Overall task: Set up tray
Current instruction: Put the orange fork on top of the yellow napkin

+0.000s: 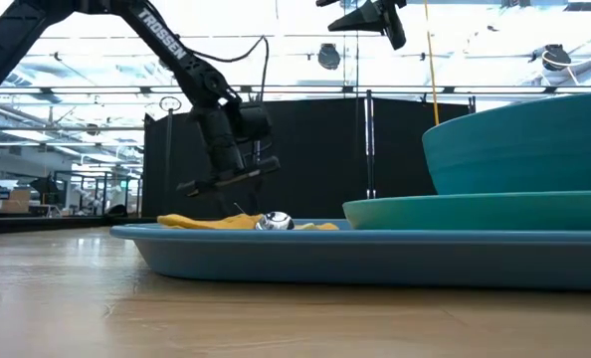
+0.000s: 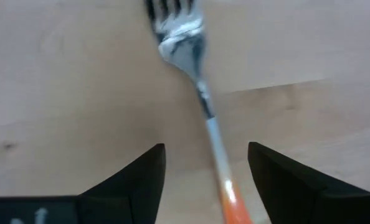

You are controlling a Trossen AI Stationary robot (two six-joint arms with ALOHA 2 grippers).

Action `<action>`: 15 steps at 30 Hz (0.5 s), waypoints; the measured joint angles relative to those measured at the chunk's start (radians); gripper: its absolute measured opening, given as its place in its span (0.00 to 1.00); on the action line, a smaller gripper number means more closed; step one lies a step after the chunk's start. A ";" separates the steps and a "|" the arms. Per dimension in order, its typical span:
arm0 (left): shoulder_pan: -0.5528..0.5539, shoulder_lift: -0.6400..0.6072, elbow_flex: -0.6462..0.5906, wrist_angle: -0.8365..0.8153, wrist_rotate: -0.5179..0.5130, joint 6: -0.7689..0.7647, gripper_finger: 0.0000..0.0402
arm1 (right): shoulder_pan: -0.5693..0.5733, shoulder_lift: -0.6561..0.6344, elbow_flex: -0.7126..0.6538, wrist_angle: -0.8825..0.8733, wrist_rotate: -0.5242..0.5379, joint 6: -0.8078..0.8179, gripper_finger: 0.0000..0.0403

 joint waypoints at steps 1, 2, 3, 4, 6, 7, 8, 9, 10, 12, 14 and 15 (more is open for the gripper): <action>0.003 0.008 0.000 -0.011 0.007 -0.001 0.56 | 0.000 0.000 0.000 0.000 0.000 0.000 0.45; 0.005 0.018 0.000 -0.013 0.017 -0.002 0.53 | 0.000 0.000 0.000 0.000 0.000 0.000 0.45; 0.005 0.026 0.000 -0.011 0.030 -0.001 0.51 | 0.000 0.000 0.000 -0.001 0.000 0.000 0.45; 0.005 0.027 0.001 -0.010 0.040 0.001 0.49 | 0.000 0.000 0.000 -0.003 0.000 0.000 0.45; 0.005 0.029 0.001 0.003 0.046 0.010 0.44 | 0.000 0.000 0.000 -0.007 0.000 0.000 0.45; 0.001 0.029 0.000 0.005 0.031 0.012 0.42 | 0.000 0.000 0.000 -0.008 0.000 0.002 0.45; -0.002 0.029 0.000 0.009 0.017 0.012 0.40 | 0.000 0.000 0.000 -0.009 0.000 0.002 0.45; -0.003 0.029 0.000 0.010 0.007 0.011 0.39 | 0.000 0.000 -0.004 -0.007 0.000 0.003 0.45; -0.003 0.029 0.000 0.020 0.011 0.010 0.38 | 0.000 0.000 -0.008 -0.006 0.001 0.003 0.45; 0.004 0.029 0.000 0.039 0.028 0.004 0.36 | 0.000 0.000 -0.019 -0.006 0.001 0.012 0.45; 0.004 0.029 0.000 0.045 0.030 -0.018 0.35 | 0.000 0.000 -0.028 -0.006 0.000 0.029 0.45; 0.004 0.029 0.000 0.045 0.030 -0.027 0.35 | 0.000 0.000 -0.032 -0.004 0.000 0.034 0.45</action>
